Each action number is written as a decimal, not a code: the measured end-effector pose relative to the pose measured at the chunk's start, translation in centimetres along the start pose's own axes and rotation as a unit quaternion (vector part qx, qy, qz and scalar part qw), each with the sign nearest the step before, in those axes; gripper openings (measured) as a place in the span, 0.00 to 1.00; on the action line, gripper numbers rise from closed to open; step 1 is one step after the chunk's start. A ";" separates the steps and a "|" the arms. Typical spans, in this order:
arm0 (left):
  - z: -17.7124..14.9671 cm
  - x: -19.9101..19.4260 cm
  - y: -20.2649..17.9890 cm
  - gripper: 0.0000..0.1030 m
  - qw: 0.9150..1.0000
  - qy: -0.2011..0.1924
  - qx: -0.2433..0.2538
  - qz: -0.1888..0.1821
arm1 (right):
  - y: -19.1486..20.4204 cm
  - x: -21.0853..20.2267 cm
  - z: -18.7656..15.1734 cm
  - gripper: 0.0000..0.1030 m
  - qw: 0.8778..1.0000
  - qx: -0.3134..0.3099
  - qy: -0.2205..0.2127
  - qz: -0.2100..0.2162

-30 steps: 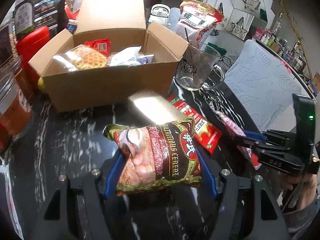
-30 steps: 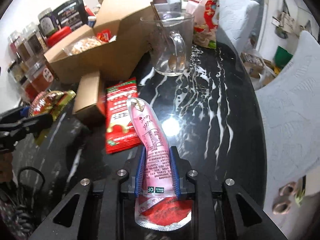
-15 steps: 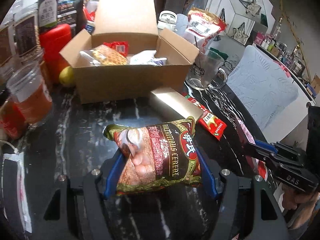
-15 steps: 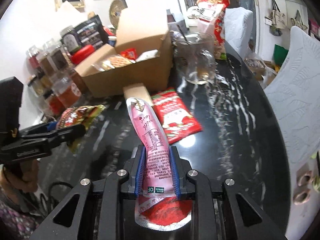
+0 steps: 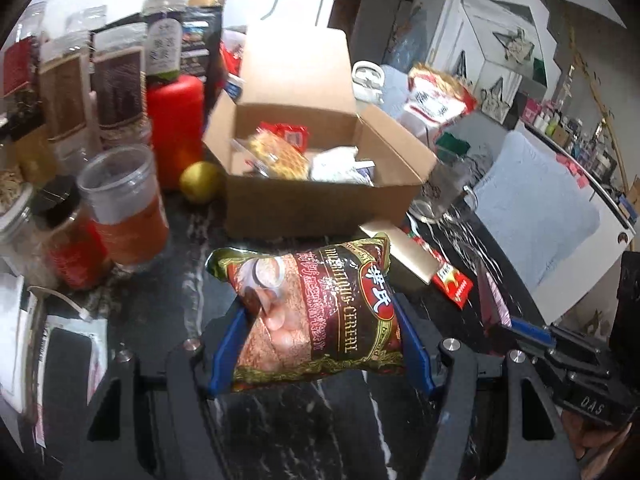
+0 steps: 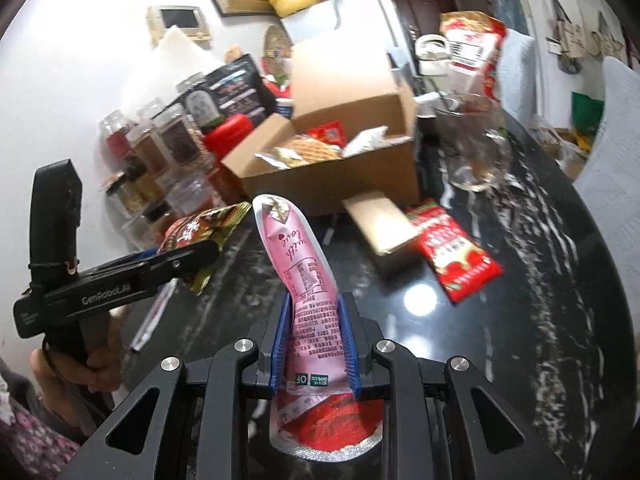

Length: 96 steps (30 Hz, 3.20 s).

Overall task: Organize snacks
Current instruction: 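Carry the cereal bag and pink pouch over the cardboard box with both grippers, then open both grippers to drop the cereal bag and pink pouch into the box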

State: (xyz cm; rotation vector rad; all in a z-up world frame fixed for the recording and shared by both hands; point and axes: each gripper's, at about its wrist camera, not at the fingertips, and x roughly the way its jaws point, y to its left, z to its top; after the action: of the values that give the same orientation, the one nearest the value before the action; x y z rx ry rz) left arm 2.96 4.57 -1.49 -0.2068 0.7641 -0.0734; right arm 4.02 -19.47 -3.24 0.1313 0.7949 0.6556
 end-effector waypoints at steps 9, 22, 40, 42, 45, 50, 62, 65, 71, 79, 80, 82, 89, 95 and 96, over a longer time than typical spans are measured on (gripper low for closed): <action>2.8 -0.2 1.5 0.66 1.000 -0.024 -0.001 0.010 | 2.6 1.4 2.6 0.23 0.999 -0.023 -0.016 0.030; 8.0 0.0 1.5 0.66 0.997 -0.076 0.012 -0.007 | 4.0 2.4 8.2 0.23 0.997 -0.036 -0.053 0.046; 16.4 4.3 2.1 0.66 0.992 -0.121 0.005 -0.022 | 2.1 5.8 18.2 0.23 0.992 -0.071 -0.089 0.044; 17.4 5.3 2.5 0.66 0.992 -0.122 0.001 -0.019 | 1.6 6.7 19.4 0.23 0.993 -0.070 -0.086 0.046; 18.5 6.4 2.8 0.66 0.992 -0.125 -0.001 -0.005 | 1.1 8.0 20.8 0.23 0.993 -0.073 -0.085 0.043; 20.3 8.4 3.0 0.66 0.991 -0.130 0.002 0.011 | 0.1 10.1 22.5 0.23 0.993 -0.071 -0.084 0.044; 21.9 13.5 2.6 0.66 0.994 -0.099 0.024 0.026 | -2.2 13.9 25.0 0.23 0.994 -0.057 -0.077 0.049; 21.7 15.0 2.5 0.66 0.996 -0.083 0.031 0.032 | -3.2 15.1 24.7 0.23 0.996 -0.046 -0.064 0.046; 21.5 17.3 2.5 0.66 0.997 -0.052 0.035 0.035 | -4.7 16.5 24.6 0.23 0.998 -0.027 -0.039 0.040; 20.7 19.9 2.6 0.66 0.998 -0.006 0.040 0.050 | -5.4 18.1 24.2 0.24 0.999 -0.016 -0.017 0.021; 20.6 20.2 2.6 0.66 0.998 0.001 0.040 0.048 | -5.4 18.3 24.1 0.24 1.000 -0.015 -0.015 0.017; 20.5 20.7 2.7 0.66 0.998 0.013 0.038 0.048 | -5.5 18.8 24.0 0.24 1.000 -0.012 -0.010 0.010; 20.1 22.5 2.9 0.66 0.995 0.057 0.034 0.077 | -6.1 20.6 23.5 0.24 0.999 -0.016 0.009 -0.038; 20.1 23.2 3.0 0.66 0.991 0.075 0.039 0.100 | -6.3 21.9 23.0 0.26 0.996 -0.029 0.025 -0.077; 20.1 23.3 3.0 0.66 0.991 0.077 0.040 0.104 | -6.4 22.1 22.9 0.26 0.996 -0.032 0.025 -0.078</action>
State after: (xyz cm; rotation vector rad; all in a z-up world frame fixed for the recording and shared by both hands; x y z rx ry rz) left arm 33.67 7.38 -3.84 -0.0449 0.9300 0.0783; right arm 34.57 -8.54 -3.00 -0.0060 0.8236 0.5367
